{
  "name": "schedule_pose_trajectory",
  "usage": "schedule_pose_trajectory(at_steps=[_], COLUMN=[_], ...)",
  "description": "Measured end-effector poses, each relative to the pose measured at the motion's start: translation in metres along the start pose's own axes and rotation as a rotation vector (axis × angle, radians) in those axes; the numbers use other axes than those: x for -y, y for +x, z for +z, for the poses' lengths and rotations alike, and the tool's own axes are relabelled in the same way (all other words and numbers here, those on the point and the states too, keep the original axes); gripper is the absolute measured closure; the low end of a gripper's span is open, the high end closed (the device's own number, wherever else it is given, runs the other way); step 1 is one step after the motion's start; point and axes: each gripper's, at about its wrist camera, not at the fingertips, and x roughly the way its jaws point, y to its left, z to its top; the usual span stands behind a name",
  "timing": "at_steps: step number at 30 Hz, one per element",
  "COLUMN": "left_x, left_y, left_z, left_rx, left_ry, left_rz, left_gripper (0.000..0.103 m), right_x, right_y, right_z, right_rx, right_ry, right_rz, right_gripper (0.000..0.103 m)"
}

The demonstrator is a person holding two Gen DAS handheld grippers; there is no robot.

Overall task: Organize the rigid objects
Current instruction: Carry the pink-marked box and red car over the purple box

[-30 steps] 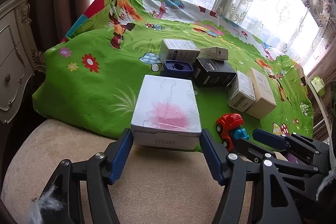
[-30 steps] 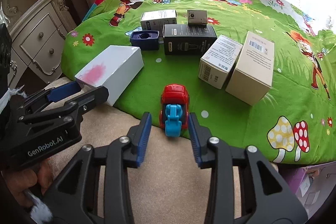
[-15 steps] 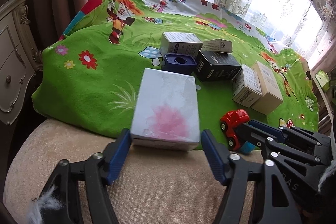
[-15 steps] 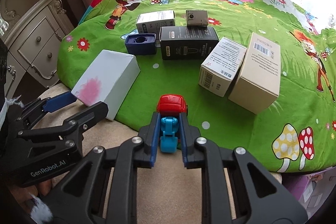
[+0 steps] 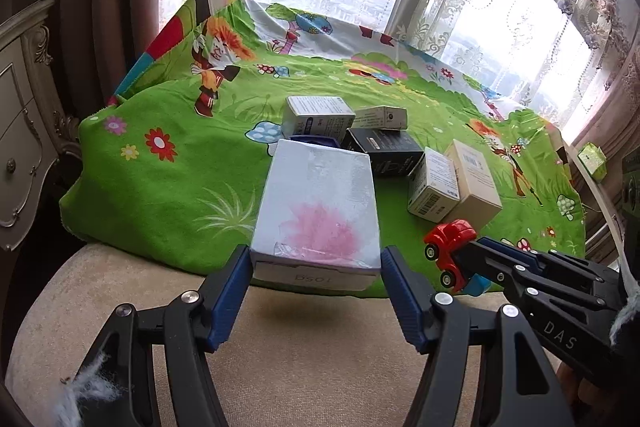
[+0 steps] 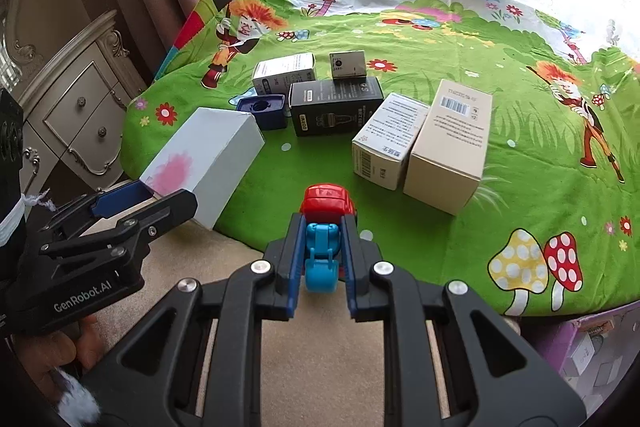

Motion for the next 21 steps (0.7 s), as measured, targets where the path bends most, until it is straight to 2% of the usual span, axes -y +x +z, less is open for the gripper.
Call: schedule_pose_trajectory(at_steps=[10, 21], left_x=[0.050, 0.155], left_y=[-0.016, -0.022], left_z=[-0.004, -0.028], left_rx=[0.017, -0.045], left_ry=[0.078, 0.298], left_rz=[-0.130, -0.312], left_gripper=[0.037, 0.037], right_x=[0.037, 0.130], right_y=[-0.043, -0.106], right_z=[-0.017, -0.073], right_rx=[0.055, 0.099], right_ry=[0.078, 0.252], right_rz=[-0.013, -0.141], right_gripper=[0.082, 0.082])
